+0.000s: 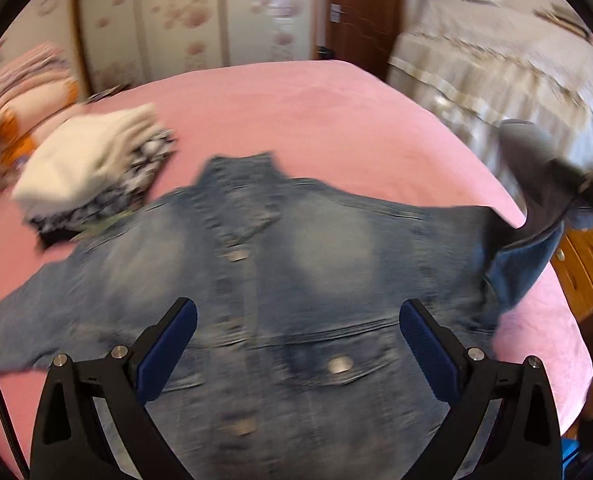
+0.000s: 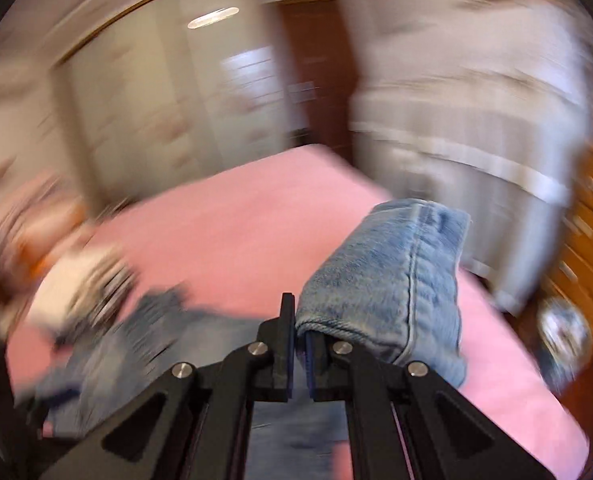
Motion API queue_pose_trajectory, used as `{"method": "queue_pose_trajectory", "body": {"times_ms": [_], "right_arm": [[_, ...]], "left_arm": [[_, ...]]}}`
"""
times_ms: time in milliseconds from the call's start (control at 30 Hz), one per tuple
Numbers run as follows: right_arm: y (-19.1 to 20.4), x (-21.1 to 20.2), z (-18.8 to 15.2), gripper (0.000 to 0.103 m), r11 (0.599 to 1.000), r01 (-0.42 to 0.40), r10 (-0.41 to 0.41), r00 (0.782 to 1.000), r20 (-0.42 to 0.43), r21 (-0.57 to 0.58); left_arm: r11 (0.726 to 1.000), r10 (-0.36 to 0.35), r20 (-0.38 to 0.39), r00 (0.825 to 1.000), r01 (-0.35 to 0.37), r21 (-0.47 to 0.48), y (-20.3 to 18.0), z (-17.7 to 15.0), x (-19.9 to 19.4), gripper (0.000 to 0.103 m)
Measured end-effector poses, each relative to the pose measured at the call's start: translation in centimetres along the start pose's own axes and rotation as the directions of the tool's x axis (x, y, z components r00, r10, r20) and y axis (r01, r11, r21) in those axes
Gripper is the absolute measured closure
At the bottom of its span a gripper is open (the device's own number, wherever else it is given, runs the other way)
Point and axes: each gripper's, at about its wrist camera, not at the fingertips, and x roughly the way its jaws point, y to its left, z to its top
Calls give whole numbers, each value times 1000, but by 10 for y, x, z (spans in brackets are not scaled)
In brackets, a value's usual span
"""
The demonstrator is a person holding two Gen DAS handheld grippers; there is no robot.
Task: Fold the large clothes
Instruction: 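Carry the sleeve cuff with the right tool across the jacket front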
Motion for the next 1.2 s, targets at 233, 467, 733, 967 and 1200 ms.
{"method": "queue_pose_trajectory", "body": {"times_ms": [233,467,733,967,1200], "right_arm": [[128,63,-88,92,924,-280,185,923,-338,-260],[132,68,-150,60,936,-273,152,881,-447,-220],[90,39,-159,60,981,-194,166,888,-428,-23],[76,34,-166,60,978,-184,208,881,-426,97],[78,40,-173,60,978,-179,206,874,-441,103]], "left_arm": [[991,34,-120,992,-50,-126,90,-37,18,2],[972,-181,-218,959,142,-186,98,-64,56,2],[875,-412,-234,881,311,-370,94,-74,102,2],[835,-452,-192,871,338,-434,94,-74,124,2],[862,-413,-156,897,330,-385,86,-60,126,49]]}}
